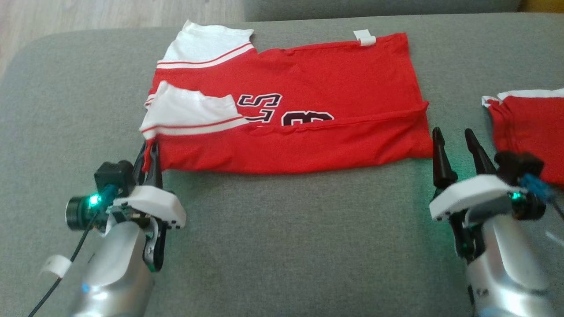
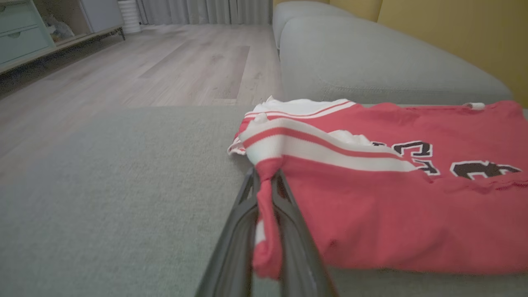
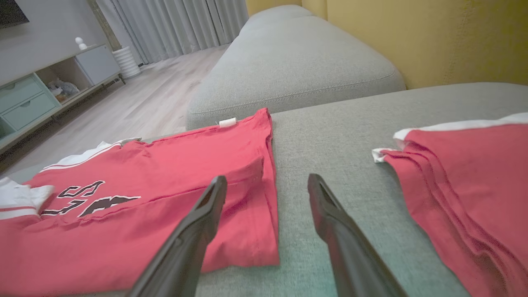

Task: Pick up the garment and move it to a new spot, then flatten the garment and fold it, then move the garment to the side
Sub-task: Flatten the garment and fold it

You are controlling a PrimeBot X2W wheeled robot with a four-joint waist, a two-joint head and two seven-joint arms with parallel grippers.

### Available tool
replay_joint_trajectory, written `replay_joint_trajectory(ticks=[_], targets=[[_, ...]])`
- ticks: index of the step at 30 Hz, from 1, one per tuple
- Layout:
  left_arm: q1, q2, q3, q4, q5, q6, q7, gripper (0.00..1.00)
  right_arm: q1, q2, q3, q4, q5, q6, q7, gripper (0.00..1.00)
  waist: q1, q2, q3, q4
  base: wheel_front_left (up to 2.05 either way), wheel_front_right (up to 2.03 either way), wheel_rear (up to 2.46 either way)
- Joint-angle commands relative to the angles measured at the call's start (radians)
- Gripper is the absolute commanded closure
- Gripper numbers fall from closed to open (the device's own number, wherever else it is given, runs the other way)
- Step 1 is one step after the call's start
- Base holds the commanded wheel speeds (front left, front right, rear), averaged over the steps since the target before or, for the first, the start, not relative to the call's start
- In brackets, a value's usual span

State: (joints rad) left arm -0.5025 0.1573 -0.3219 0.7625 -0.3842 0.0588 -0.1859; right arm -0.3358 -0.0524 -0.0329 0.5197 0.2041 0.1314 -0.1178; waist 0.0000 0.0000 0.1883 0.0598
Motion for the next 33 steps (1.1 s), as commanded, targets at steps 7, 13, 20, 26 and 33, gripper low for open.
replay_joint_trajectory(ticks=[7,13,20,26,33], targets=[[-0.039,0.043,-0.007,-0.155,0.042,0.001,-0.041,1.00,-0.155,0.002,-0.015,0.158,-0.068,-0.001,0.129,0.00,0.0000,0.0000,0.016,0.033,0.00,0.00,0.00],[-0.037,0.032,-0.042,-0.216,0.056,-0.001,-0.025,1.00,-0.225,0.002,-0.063,0.304,-0.153,-0.001,0.167,0.00,0.0000,0.0000,0.030,0.056,0.00,0.00,0.00],[-0.026,0.034,-0.060,-0.245,0.059,0.002,-0.009,1.00,-0.269,0.002,-0.035,0.411,-0.152,-0.001,0.176,1.00,0.0000,0.0000,0.025,0.068,0.00,0.00,0.00],[0.011,0.053,-0.070,-0.223,0.053,0.002,0.018,1.00,-0.271,0.002,-0.037,0.458,-0.164,-0.001,0.128,1.00,0.0000,0.0000,-0.017,0.054,0.00,0.00,0.00],[0.088,0.081,-0.082,-0.185,0.040,0.002,0.071,1.00,-0.241,0.002,-0.026,0.484,-0.132,-0.001,0.093,1.00,0.0000,0.0000,-0.117,0.017,0.00,0.00,0.00]])
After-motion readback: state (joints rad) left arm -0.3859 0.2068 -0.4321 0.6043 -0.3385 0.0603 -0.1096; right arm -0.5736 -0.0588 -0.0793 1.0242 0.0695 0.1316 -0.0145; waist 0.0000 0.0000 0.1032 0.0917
